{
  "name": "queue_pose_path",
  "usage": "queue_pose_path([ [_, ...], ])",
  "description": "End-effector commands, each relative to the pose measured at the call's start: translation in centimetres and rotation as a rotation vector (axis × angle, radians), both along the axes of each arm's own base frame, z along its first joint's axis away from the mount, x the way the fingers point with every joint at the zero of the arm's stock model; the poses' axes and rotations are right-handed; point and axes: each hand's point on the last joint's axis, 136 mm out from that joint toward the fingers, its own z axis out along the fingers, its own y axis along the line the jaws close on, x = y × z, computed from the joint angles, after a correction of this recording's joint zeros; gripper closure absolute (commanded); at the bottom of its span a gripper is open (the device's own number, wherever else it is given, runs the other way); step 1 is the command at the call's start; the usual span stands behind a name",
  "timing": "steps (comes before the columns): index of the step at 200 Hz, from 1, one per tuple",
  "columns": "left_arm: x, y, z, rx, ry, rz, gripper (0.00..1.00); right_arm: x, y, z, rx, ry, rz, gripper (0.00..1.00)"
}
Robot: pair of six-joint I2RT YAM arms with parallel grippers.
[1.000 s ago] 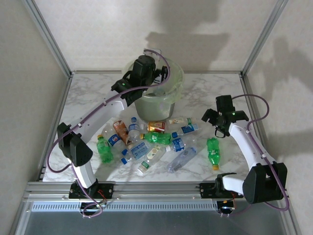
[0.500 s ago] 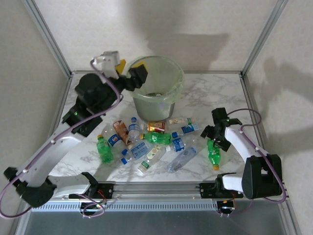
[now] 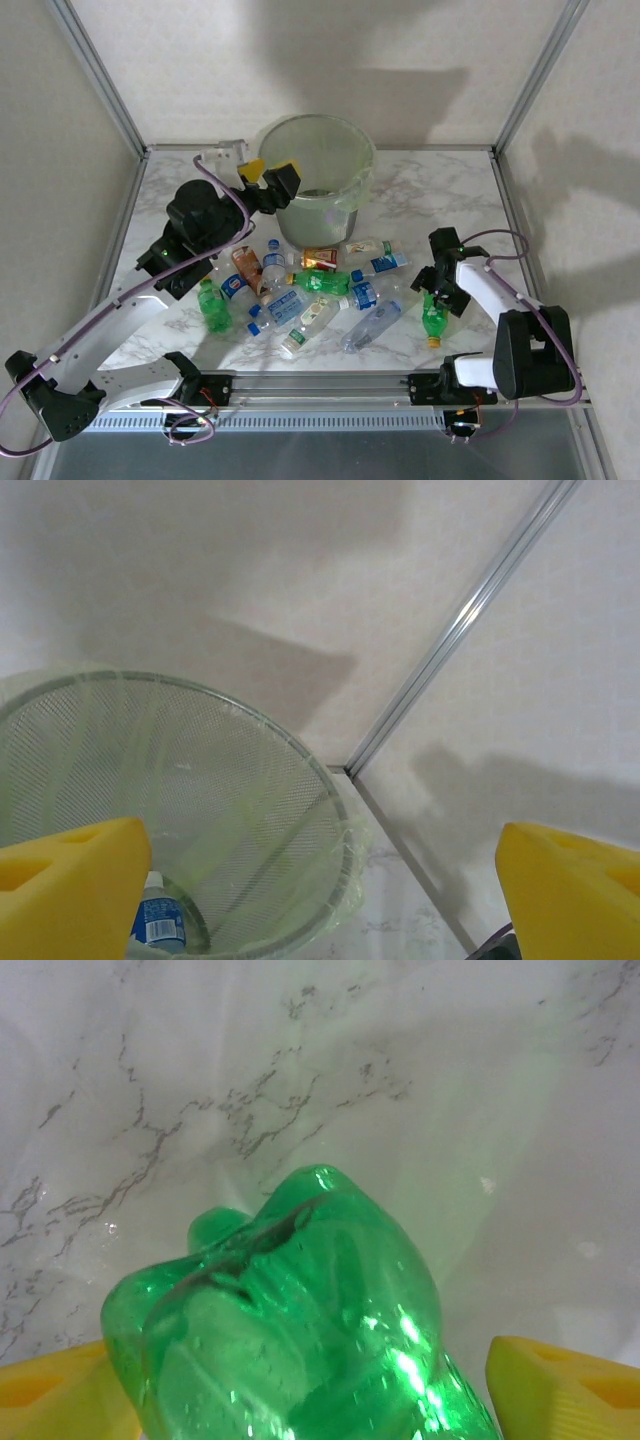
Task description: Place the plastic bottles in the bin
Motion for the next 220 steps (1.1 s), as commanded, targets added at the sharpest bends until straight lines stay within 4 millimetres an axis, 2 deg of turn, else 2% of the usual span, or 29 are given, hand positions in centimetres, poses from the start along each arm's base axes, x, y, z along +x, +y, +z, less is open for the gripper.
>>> queue_pose_path([
  [1, 0.0, 0.0, -0.3, -0.022, 0.008, -0.015, 0.11, -0.1, -0.1, -0.8, -0.012, 0.015, -0.017, 0.17],
  [79, 0.6, 0.7, -1.7, -0.028, 0.034, 0.011, 0.11, 0.2, -0.6, -1.9, -0.048, 0.027, -0.029, 0.33],
  [135, -0.1, 1.5, -1.5, -0.045, 0.04, 0.022, 0.11, 0.7, -1.0, 0.2, -0.061, -0.046, -0.052, 0.4],
  [158, -0.2, 1.7, -1.9, -0.045, 0.048, 0.026, 0.11, 1.4, -1.2, 2.9, -0.061, -0.138, -0.07, 0.41],
  [185, -0.1, 1.6, -2.2, -0.054, 0.067, 0.021, 0.11, 3.3, -0.4, 7.1, -0.013, -0.277, -0.063, 0.41],
  [220, -0.1, 1.3, -1.5, -0.081, 0.068, -0.004, 0.11, 7.3, 2.7, 16.9, 0.102, -0.574, 0.01, 0.42],
])
